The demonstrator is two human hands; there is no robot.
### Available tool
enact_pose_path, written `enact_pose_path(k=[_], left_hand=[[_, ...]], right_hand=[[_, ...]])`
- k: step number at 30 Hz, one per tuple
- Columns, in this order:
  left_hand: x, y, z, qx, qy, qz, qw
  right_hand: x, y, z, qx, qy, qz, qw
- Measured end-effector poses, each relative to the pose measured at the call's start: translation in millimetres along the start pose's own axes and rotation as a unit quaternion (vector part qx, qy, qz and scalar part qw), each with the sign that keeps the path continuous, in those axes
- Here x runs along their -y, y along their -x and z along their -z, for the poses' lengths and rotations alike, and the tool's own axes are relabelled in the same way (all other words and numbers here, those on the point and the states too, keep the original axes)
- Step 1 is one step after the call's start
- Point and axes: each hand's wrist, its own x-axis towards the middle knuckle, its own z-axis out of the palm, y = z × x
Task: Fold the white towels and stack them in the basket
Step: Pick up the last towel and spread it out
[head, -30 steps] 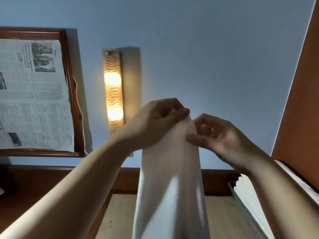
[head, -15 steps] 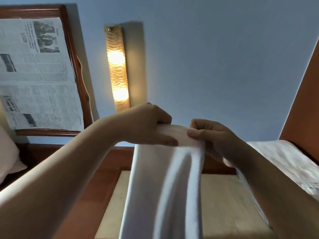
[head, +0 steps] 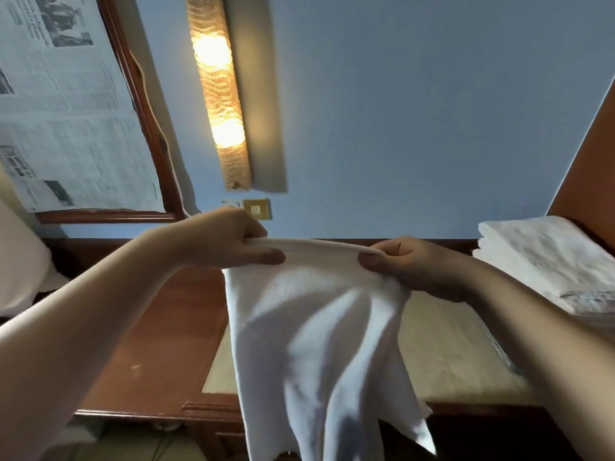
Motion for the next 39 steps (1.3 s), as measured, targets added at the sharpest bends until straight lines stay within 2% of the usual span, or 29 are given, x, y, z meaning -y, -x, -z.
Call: enact_pose_path(k=[2,4,5,7,8,9,10,11,12,13,15,16,19,20,21,22,24,25,26,27,29,31,33,37,39], left_hand=[[-3,10,-4,0.027,0.037,0.001,0.999],[-7,23,-9,0.067,0.192,-0.032,0.979],[-9,30,-13,0.095,0.298,-0.044,0.949],[-13,40,-25,0.133,0.451,-0.018,0.883],[-14,43,-33,0.138,0.472,0.011,0.87],[-13,43,-39,0.136,0.455,0.042,0.879],[-11,43,-45,0.128,0.378,0.069,0.914],[-4,42,-50,0.112,0.262,0.083,0.955],[4,41,-54,0.095,0.144,0.083,0.982],[12,39,-59,0.076,0.057,0.076,0.993],[22,40,-65,0.034,-0.006,0.061,0.998],[25,40,-68,0.016,-0.016,0.048,0.999],[35,43,-73,0.003,-0.019,0.041,0.999],[40,43,-77,0.004,-0.027,0.043,0.999],[44,42,-80,-0.003,-0.045,0.041,0.998],[47,41,-83,-0.033,-0.07,0.032,0.997],[55,40,-86,-0.172,-0.115,-0.002,0.978],[59,42,-84,-0.252,-0.133,-0.01,0.958],[65,44,-83,-0.31,-0.144,-0.007,0.94],[72,48,-83,-0.327,-0.146,0.001,0.934],[85,55,-89,-0.279,-0.147,0.005,0.949],[96,62,-100,-0.181,-0.163,-0.003,0.97],[108,68,-110,-0.13,-0.168,-0.003,0.977],[136,87,-108,-0.134,-0.101,0.117,0.979],[151,98,-105,-0.128,-0.072,0.189,0.971]], right_hand=[[-8,3,-1,0.065,0.021,-0.025,0.997],[-18,7,10,0.109,0.042,-0.06,0.991],[-20,8,16,0.11,0.052,-0.071,0.99],[-23,9,26,0.054,0.109,-0.061,0.991],[-25,7,27,0.005,0.158,-0.052,0.986],[-26,3,27,-0.045,0.208,-0.05,0.976],[-31,-1,25,-0.075,0.255,-0.062,0.962],[-36,-5,22,-0.083,0.297,-0.079,0.948],[-44,-6,20,-0.083,0.321,-0.091,0.939],[-50,-5,18,-0.101,0.326,-0.087,0.936],[-56,2,17,-0.163,0.278,-0.041,0.946],[-57,7,18,-0.169,0.247,-0.022,0.954],[-55,20,15,-0.057,0.268,-0.068,0.959],[-57,22,13,-0.048,0.285,-0.084,0.954],[-58,24,12,-0.08,0.289,-0.078,0.951],[-58,24,11,-0.147,0.284,-0.053,0.946],[-57,21,12,-0.283,0.277,-0.004,0.918],[-54,19,12,-0.299,0.28,-0.005,0.912],[-52,18,12,-0.284,0.292,-0.023,0.913],[-53,18,13,-0.247,0.315,-0.054,0.915],[-58,22,17,-0.204,0.34,-0.098,0.913],[-59,28,23,-0.251,0.346,-0.097,0.899],[-60,29,27,-0.289,0.355,-0.104,0.883],[-89,38,35,-0.27,0.357,-0.171,0.878],[-97,45,44,-0.306,0.354,-0.163,0.869]])
